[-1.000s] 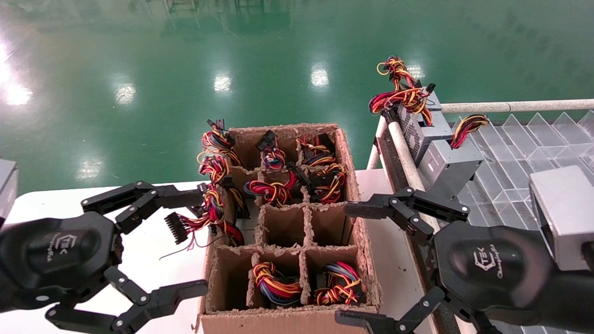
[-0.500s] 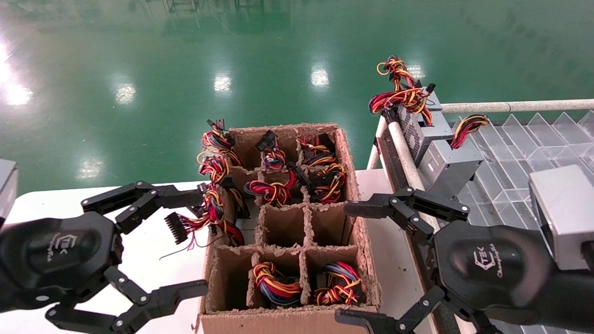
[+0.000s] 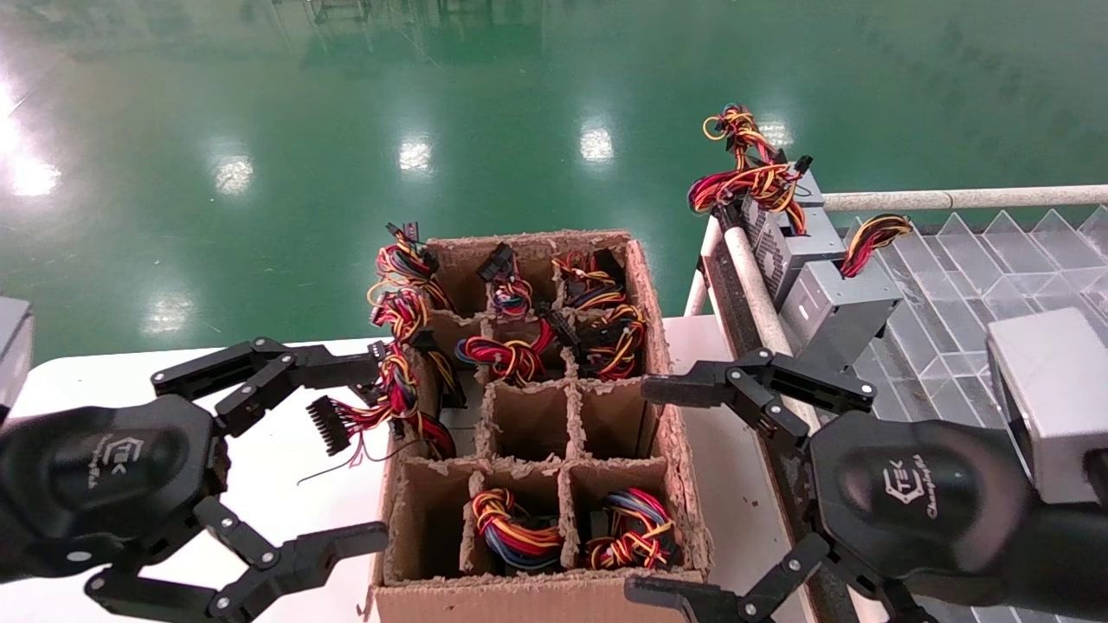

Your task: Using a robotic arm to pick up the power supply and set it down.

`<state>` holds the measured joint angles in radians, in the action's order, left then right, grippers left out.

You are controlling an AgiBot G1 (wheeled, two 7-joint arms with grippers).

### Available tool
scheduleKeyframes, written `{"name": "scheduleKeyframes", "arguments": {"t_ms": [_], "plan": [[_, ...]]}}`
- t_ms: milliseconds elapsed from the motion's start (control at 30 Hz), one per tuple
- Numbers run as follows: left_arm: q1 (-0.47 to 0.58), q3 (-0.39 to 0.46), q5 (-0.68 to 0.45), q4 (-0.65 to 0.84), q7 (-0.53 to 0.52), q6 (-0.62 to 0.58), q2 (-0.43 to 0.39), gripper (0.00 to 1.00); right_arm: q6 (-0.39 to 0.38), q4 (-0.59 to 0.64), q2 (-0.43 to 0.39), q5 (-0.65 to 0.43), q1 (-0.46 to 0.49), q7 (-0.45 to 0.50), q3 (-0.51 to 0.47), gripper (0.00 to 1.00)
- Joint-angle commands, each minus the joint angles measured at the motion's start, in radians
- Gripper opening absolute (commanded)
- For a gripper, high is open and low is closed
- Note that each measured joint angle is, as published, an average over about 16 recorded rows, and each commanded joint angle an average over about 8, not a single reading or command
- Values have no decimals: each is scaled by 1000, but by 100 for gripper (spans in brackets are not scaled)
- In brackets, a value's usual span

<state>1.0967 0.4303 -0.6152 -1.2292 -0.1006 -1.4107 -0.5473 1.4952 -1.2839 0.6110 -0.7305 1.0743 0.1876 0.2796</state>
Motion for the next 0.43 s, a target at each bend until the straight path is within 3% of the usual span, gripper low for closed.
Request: {"name": "scheduleKeyframes", "arguments": {"t_ms": [33, 433], "plan": [[0, 0, 0, 0, 0, 0, 0, 100, 0, 0, 0, 0, 0, 0, 0, 100], [0, 0, 0, 0, 0, 0, 0, 100, 0, 0, 0, 0, 0, 0, 0, 100]]}}
